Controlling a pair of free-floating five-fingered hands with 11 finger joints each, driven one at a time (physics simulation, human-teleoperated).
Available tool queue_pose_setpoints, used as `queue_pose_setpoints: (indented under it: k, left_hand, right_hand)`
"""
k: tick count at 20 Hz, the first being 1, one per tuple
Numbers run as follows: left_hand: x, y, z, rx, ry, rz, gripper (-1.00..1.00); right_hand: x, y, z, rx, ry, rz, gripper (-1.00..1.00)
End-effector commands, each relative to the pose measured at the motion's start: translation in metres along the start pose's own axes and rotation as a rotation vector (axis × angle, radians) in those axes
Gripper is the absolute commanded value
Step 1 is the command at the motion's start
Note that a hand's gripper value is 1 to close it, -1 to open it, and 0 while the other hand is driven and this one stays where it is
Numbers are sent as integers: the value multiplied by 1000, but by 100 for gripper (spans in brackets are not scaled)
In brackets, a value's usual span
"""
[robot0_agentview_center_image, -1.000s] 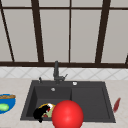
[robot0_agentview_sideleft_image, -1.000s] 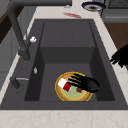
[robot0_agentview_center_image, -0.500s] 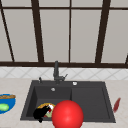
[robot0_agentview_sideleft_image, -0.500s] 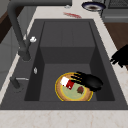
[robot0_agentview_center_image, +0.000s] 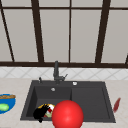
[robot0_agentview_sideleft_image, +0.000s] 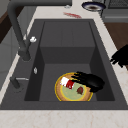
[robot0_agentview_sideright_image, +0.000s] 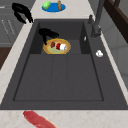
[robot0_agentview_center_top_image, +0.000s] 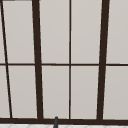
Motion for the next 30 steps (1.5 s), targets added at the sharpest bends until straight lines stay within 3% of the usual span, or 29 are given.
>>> queue_pose_setpoints:
  k: [1, 13, 18, 28, 30]
  left_hand:
    - [0, 0, 0, 0, 0, 0, 0]
    - [0, 0, 0, 0, 0, 0, 0]
    - [0, 0, 0, 0, 0, 0, 0]
    - [0, 0, 0, 0, 0, 0, 0]
    - [0, 0, 0, 0, 0, 0, 0]
  right_hand:
    - [5, -9, 4, 94, -39, 10, -100]
    - [24, -10, -9, 239, -148, 121, -100]
    - [20, -18, -22, 293, -171, 115, -100]
    - [25, -33, -58, 478, -193, 181, -100]
    - [29, -25, -67, 482, -213, 187, -100]
